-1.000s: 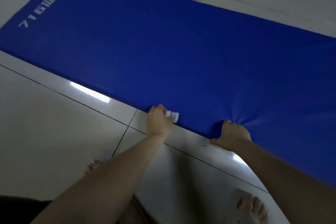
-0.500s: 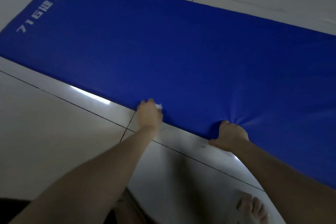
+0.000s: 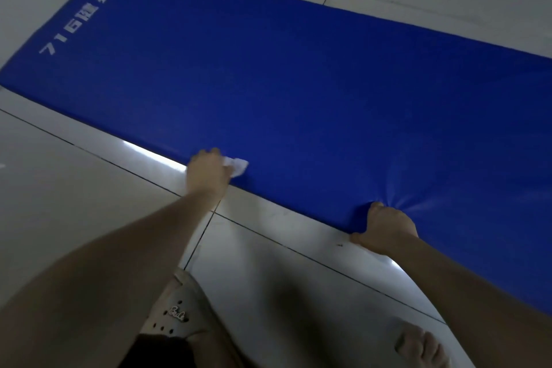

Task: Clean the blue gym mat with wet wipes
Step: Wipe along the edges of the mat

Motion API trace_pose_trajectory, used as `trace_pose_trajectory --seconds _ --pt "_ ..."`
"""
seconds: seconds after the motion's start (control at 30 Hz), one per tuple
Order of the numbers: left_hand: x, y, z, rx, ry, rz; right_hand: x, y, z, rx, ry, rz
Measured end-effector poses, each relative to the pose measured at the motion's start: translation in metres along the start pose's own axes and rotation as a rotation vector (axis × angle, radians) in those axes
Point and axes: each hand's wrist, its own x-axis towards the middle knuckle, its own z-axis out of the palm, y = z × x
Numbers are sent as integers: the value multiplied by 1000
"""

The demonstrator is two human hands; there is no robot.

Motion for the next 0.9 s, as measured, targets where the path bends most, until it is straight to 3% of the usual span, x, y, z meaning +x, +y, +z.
trace_pose_trajectory --seconds 0.07,0.17,0.43,0.57,0.73,0.9 --pt "8 -17 0 -13 31 -70 -1 -1 0 -15 6 -1" --pt "-4 7 2 -155 -32 -39 -1 -1 0 -14 14 4" --pt "-99 129 16 -302 -211 337 0 -1 2 -10 25 14" --pt "-117 148 18 -199 -239 534 -1 0 2 -12 14 13" --pt "-54 81 -4 -99 -170 257 -3 0 0 -10 -4 5" --pt "-35 49 -11 -311 -201 238 -14 -4 -7 161 -58 98"
